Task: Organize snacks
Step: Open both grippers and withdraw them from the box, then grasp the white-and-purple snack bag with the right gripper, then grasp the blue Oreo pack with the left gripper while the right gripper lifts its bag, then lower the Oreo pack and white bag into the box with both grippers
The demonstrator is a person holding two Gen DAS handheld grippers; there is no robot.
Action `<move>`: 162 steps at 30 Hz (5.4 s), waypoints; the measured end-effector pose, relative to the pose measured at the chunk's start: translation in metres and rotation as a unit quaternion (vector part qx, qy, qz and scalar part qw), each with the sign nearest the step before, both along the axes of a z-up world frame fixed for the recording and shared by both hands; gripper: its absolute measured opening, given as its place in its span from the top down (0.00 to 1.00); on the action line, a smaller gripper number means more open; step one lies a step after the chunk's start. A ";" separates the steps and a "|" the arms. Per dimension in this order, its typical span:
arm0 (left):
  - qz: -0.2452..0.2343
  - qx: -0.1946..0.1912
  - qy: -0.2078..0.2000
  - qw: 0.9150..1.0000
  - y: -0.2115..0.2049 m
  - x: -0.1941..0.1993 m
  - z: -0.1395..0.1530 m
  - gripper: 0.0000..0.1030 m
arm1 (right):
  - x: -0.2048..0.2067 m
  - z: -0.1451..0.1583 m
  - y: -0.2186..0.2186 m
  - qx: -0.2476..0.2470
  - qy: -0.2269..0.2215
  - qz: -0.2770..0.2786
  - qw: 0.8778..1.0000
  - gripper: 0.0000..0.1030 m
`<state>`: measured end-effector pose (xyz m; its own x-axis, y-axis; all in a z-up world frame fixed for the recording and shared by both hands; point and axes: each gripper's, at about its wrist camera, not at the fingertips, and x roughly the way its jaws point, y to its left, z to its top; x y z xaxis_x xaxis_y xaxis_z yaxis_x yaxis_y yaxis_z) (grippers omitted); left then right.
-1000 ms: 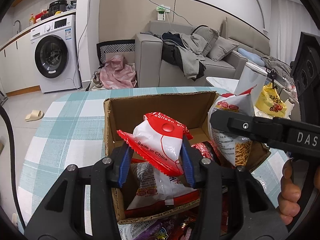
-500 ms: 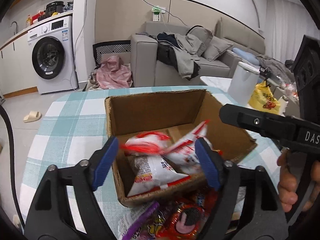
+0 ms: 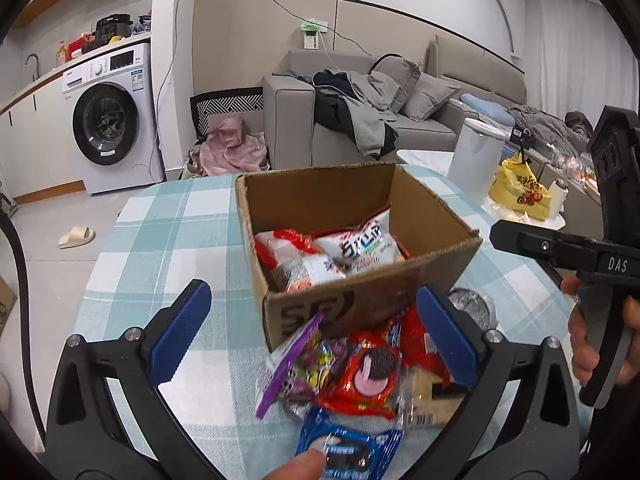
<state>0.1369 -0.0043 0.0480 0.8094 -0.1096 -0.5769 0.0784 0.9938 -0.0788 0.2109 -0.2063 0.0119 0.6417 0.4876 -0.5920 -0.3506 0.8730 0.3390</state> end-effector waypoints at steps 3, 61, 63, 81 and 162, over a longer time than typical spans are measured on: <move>0.000 0.001 0.005 1.000 0.000 -0.015 -0.002 0.00 | -0.014 -0.005 -0.002 -0.029 -0.003 0.000 1.000 0.00; -0.082 0.040 0.150 0.984 -0.033 -0.045 -0.085 0.00 | -0.011 -0.092 -0.013 -0.069 0.104 0.020 0.992 0.15; -0.081 0.040 0.153 0.984 -0.033 -0.045 -0.086 0.00 | -0.011 -0.092 -0.012 -0.069 0.103 0.020 0.992 0.16; -0.072 0.043 0.183 0.980 -0.026 -0.034 -0.103 0.00 | -0.007 -0.095 -0.026 -0.032 0.106 0.003 0.994 0.56; -0.018 -0.041 -0.007 0.999 0.006 -0.015 0.025 0.56 | -0.039 0.022 -0.006 0.056 -0.056 0.041 0.996 0.57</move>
<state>0.1218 0.0018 0.0734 0.8123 -0.1855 -0.5530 0.1160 0.9805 -0.1584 0.1718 -0.2124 0.0335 0.6553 0.6006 -0.4582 -0.4605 0.7984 0.3879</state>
